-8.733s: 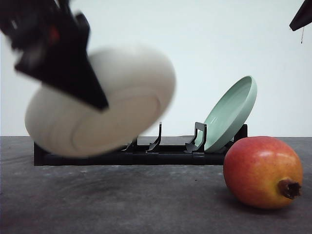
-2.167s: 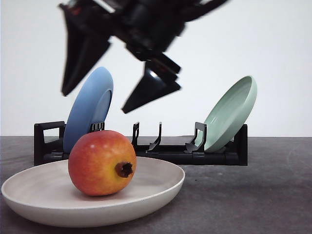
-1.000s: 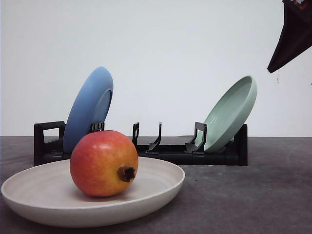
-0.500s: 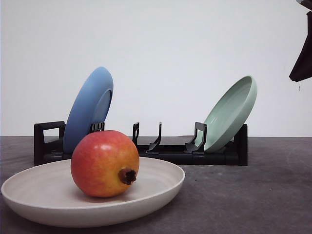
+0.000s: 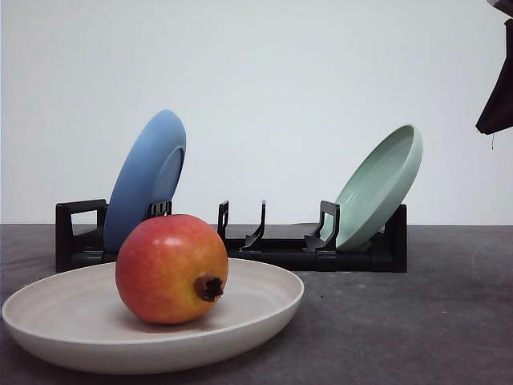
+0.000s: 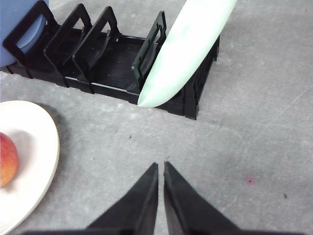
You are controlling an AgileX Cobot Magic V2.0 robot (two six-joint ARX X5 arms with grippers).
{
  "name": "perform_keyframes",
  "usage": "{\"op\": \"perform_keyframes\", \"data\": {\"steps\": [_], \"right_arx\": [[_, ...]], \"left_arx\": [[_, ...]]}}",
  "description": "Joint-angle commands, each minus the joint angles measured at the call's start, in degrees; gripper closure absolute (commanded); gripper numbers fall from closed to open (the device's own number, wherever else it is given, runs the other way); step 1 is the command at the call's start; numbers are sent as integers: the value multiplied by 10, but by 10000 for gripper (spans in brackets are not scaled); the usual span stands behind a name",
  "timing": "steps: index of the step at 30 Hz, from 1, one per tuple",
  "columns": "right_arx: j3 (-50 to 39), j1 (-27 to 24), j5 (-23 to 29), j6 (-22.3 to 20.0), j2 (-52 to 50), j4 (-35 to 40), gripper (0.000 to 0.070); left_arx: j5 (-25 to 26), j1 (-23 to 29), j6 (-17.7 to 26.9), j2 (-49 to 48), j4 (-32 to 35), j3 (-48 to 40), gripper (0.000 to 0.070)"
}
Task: Place pomegranate in white plate
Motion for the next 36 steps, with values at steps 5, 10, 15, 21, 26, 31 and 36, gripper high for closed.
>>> {"op": "perform_keyframes", "data": {"steps": [5,10,15,21,26,31,36], "right_arx": [[3,2,0,-6,2,8,683],[3,2,0,-6,2,8,683],[3,2,0,-6,2,8,683],[3,2,0,-6,2,9,683],[3,2,-1,-6,2,9,683],[3,2,0,-6,2,9,683],[3,2,0,-6,2,9,683]], "left_arx": [[-1,7,7,-31,32,-39,700],[-8,20,18,-109,160,-151,700],[-50,21,20,-210,267,-270,700],[-58,21,20,-318,268,-351,700],[-60,26,20,-371,268,-388,700],[-66,27,22,-397,270,-411,700],[-69,31,21,-398,269,-411,700]]}}
